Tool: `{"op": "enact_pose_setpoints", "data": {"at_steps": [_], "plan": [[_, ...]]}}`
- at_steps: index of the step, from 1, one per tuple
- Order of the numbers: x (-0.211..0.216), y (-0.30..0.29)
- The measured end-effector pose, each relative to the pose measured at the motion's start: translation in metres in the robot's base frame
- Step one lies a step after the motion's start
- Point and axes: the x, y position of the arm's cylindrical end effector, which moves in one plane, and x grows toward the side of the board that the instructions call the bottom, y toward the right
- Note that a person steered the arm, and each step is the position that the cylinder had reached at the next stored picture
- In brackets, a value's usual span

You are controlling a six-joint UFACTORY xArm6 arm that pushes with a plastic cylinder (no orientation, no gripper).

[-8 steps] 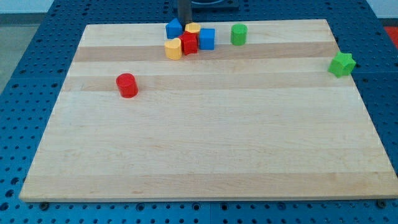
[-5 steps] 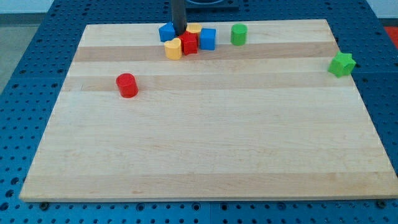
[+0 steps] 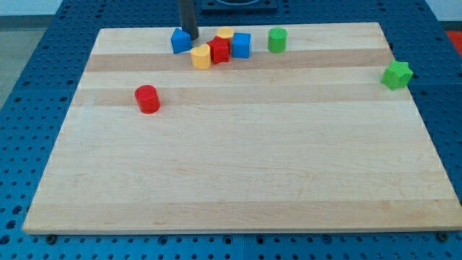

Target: Move your arm above to the yellow hexagon

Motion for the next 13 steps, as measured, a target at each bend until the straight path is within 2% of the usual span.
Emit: {"op": "enact_pose_setpoints", "data": {"at_steps": [2, 5, 13], "plan": [[-0.024, 0.056], [-0.018, 0.109], [-0.018, 0.074]]}}
